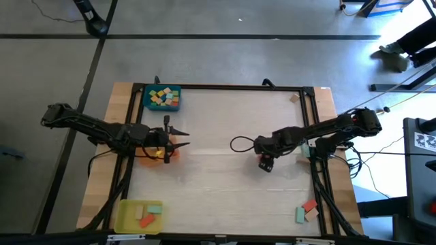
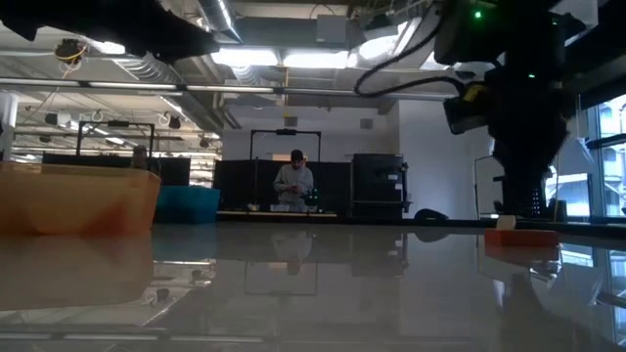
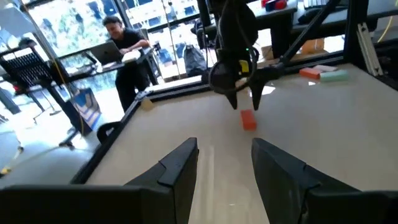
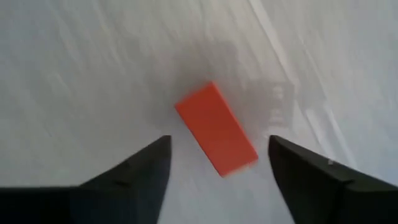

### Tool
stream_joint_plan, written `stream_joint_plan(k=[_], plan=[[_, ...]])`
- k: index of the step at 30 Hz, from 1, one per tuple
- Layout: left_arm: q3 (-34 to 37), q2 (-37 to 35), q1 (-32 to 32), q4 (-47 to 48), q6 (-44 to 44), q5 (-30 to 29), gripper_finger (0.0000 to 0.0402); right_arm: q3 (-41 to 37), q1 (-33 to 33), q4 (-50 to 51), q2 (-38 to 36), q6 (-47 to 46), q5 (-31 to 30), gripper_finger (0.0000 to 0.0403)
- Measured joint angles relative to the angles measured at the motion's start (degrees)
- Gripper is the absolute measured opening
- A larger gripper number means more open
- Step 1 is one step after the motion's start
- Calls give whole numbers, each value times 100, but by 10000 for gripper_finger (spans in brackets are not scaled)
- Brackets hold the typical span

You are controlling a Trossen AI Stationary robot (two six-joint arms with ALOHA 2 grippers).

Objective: Sort blocks by size
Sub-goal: Put the red rectangular block into the yellow bin

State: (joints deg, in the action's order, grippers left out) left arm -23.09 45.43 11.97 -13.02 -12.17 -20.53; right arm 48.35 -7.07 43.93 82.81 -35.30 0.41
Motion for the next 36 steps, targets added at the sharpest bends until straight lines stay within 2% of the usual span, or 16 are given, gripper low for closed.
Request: stream_joint_plan(k=[3,6,12,16,22,30,36], plan=[[0,0,-1,289,265,-1,141,-25,-57,236,0,162,0,296],[2,9,-3,622,481,-2,141,-112,-213,270,-3,281,-85,318],[2,9,-3,704,563,8,142,-461,-541,-496,-5,634,-700,317],[2,9,-3,711,295,10,142,-744,-529,-706,87,1012,-867,304],[7,14,-3,753,235,10,141,-980,-529,-1045,192,1046,-911,267],[9,15,-11,583,-249,-20,141,-992,-544,-1155,236,1321,-989,121],[9,15,-19,457,-107,-20,141,-1007,-527,-1310,247,1322,-1161,120]])
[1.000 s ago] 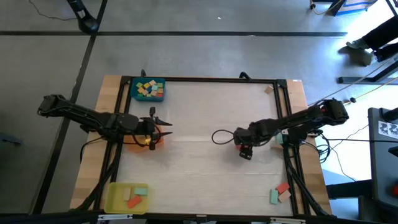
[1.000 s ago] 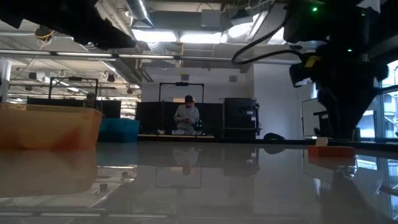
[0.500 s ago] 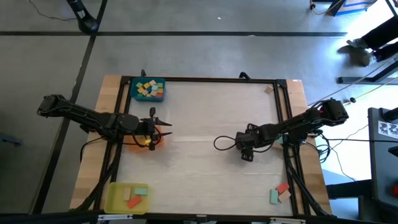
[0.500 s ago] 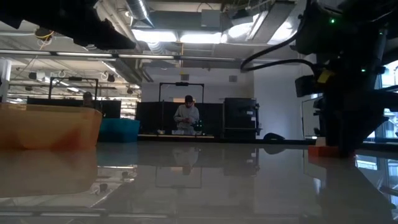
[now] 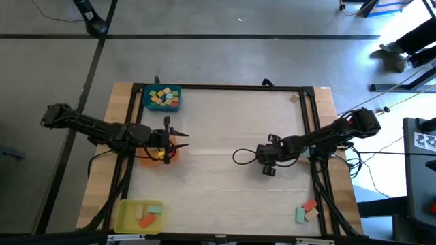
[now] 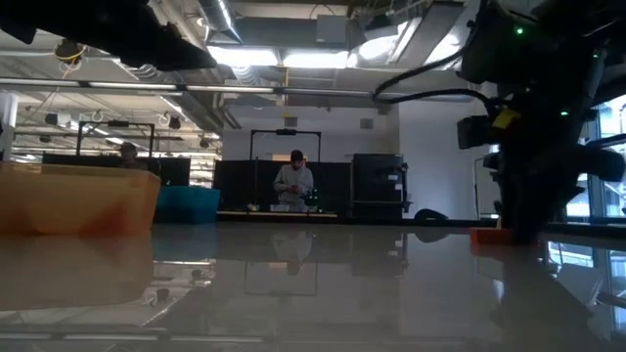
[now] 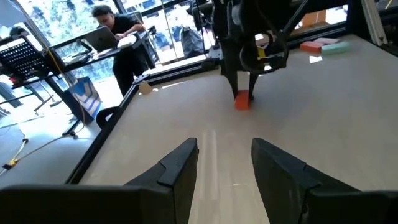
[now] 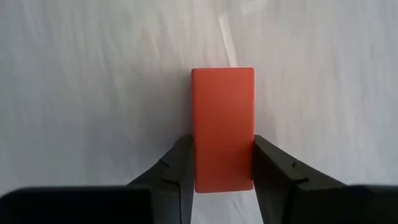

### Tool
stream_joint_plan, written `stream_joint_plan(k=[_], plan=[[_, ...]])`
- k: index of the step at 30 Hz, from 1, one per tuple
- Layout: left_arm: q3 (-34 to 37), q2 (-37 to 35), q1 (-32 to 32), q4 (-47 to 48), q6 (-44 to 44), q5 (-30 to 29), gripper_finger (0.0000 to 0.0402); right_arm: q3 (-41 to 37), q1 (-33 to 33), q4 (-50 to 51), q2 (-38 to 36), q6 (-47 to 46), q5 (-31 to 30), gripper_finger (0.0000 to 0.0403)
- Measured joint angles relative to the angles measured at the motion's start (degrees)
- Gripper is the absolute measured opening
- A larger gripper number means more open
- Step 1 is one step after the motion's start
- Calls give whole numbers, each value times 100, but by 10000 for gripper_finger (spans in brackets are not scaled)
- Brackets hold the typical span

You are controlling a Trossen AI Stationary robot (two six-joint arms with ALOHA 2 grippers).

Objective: Sort blocks by size
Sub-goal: Put the red rectangular block into the yellow bin

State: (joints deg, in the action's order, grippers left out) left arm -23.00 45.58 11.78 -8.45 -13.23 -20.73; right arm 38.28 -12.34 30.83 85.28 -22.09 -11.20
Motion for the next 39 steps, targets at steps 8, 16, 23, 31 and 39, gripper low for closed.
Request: stream_joint_plan(k=[8,16,23,31,39], plan=[[-1,148,-341,-122,274,-2,209,397,2,-712,39,271,-117,120],[0,798,-556,-1116,893,-4,264,787,49,-2343,28,1027,-652,120],[-83,1618,-761,-2178,2327,-3,254,788,52,-4021,163,2036,-1378,120],[-736,2616,-978,-2291,3294,57,245,789,90,-5041,686,2971,-1983,120],[-1327,3569,-1039,-2234,3730,277,245,819,122,-5878,1052,3619,-2414,120]])
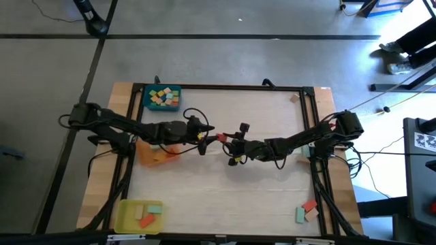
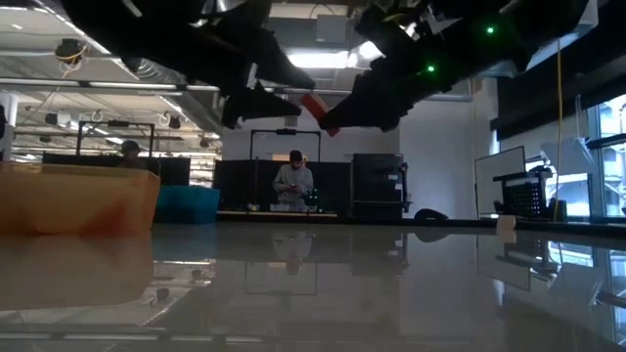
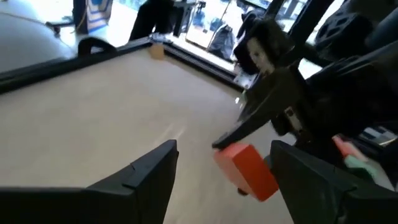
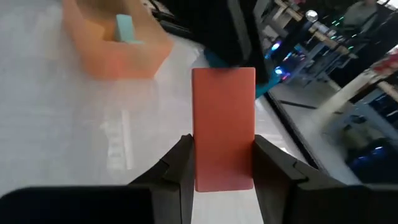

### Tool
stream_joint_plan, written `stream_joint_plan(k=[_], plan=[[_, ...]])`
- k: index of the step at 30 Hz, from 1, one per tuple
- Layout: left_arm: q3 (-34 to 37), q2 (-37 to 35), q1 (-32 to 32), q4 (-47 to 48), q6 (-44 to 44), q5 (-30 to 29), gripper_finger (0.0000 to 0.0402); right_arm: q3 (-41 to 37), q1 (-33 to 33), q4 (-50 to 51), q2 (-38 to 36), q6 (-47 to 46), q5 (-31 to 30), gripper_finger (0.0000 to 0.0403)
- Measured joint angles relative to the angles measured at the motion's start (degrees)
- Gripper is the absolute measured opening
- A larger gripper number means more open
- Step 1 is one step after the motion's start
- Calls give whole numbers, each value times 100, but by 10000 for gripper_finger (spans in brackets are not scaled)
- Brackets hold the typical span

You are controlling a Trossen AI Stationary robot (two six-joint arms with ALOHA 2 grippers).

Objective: Sort blocks by size
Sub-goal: Put the red rectangular block into the yellow bin

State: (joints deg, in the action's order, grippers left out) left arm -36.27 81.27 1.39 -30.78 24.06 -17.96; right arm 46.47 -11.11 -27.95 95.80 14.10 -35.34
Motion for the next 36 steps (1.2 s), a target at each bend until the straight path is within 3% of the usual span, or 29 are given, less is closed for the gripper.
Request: stream_joint_plan(k=[4,14,23,30,33,36], plan=[[-98,207,-19,-24,48,32,245,136,-4,15,58,253,-258,120],[-123,247,-108,-5,58,85,237,452,-2,-15,97,697,-108,120],[-118,247,-96,-209,-225,88,138,456,2,-147,95,720,-1,124],[-105,249,-81,-221,-706,-96,44,478,-39,-309,69,436,146,207],[-105,127,-3,-196,-1132,-97,40,469,-153,-197,-25,331,61,247],[-109,-209,117,122,-1379,-26,40,470,-411,5,-318,419,-521,276]])
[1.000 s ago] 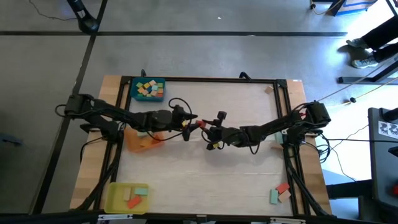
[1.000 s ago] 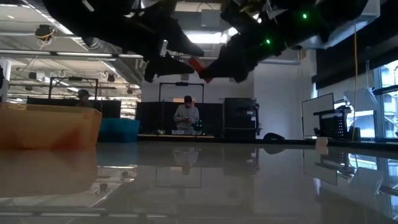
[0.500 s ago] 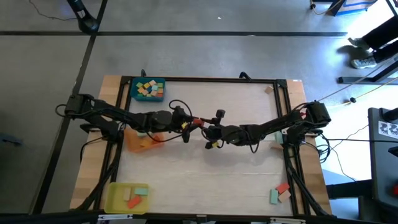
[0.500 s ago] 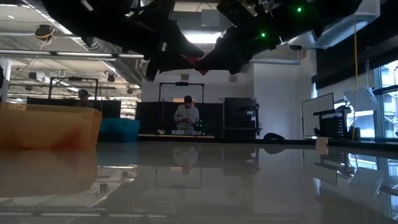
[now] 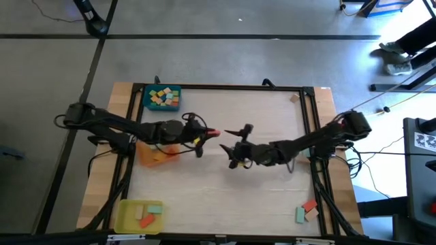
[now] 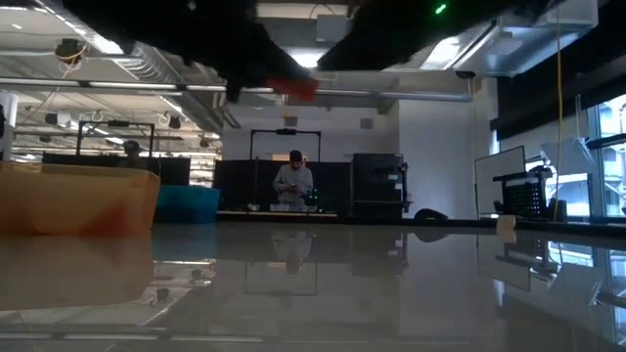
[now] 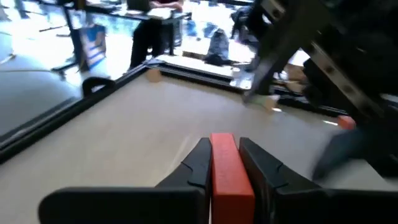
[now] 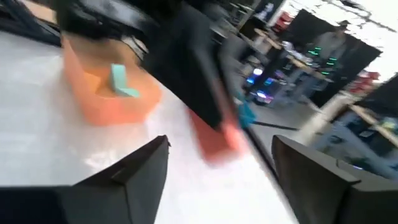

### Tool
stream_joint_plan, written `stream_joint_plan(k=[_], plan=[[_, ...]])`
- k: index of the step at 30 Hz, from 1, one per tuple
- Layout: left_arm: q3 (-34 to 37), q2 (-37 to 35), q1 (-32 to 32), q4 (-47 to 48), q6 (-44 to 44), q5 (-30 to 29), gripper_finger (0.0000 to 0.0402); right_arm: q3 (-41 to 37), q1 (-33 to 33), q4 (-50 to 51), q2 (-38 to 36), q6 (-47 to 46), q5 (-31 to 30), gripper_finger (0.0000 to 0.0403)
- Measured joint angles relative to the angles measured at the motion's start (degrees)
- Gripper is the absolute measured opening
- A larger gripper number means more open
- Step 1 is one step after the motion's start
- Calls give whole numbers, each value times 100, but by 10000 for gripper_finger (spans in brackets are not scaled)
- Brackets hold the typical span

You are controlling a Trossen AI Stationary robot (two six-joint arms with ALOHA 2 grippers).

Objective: Sort blocks by size
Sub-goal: Put the red rectangular block into the yellow bin

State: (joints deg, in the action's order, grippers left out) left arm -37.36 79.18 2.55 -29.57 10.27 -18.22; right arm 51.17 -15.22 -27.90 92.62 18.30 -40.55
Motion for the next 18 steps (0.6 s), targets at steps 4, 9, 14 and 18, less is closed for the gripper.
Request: stream_joint_plan(k=[4,9,14,18], plan=[[-9,-746,255,1128,-43,25,41,1,-392,992,-538,-49,-852,295],[-50,-1732,719,2856,-15,35,45,-1,-716,2207,-910,-1158,-486,293],[-482,-2406,1256,4930,520,36,42,-6,-692,2735,-808,-2010,170,284],[-907,-2542,1824,6117,1075,50,44,-14,-582,2909,-665,-2261,222,280]])
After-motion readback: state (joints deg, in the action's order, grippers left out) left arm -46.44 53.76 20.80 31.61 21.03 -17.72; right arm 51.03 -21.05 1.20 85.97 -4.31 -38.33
